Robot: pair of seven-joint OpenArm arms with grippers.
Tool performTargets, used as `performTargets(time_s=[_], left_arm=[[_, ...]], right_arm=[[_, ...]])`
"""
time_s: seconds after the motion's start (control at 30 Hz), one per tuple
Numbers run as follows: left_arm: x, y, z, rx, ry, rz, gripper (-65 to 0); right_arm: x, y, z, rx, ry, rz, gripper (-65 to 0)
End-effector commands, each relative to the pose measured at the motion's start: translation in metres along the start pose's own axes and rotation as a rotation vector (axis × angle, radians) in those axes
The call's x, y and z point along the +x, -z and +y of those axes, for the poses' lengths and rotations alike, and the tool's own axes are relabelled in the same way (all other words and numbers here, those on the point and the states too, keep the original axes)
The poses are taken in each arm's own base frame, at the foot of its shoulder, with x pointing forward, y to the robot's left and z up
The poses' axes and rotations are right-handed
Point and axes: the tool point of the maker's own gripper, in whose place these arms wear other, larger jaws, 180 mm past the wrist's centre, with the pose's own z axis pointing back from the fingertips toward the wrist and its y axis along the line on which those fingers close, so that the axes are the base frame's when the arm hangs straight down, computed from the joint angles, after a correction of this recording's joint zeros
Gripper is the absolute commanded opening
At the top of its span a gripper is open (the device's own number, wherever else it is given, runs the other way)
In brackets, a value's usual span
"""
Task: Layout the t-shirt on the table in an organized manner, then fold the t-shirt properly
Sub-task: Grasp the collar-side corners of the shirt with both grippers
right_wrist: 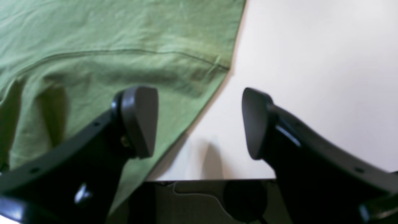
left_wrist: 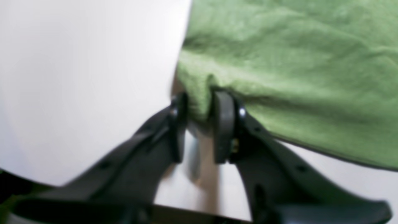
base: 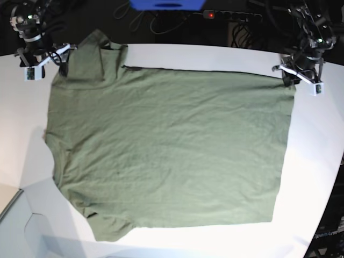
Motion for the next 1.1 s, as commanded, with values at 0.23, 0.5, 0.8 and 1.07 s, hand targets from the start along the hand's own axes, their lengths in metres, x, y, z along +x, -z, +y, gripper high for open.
performTargets(time_s=[0.23, 0.5, 0.8, 1.07], left_arm=[[0.004, -0.002, 0.002, 0.006, 0.010, -0.006, -65.0], [0.004, -0.001, -0.001, 0.001, 0.010, -0.006, -65.0], [0.009, 0.000, -0.001, 0.001, 0.008, -0.015, -65.0], [0.009, 0.001, -0.002, -0.003, 0.011, -0.015, -65.0]], right_arm=[[0.007, -0.004, -0.001, 0.002, -0.007, -0.027, -22.2], [-0.014, -0.006, 0.024, 0.037, 0.052, 0.008, -22.0], [-0.043, 0.001, 0.029, 0.053, 0.101, 0.076, -22.4], [-0.051, -0.002, 0.042, 0.076, 0.117, 0.096, -26.9]])
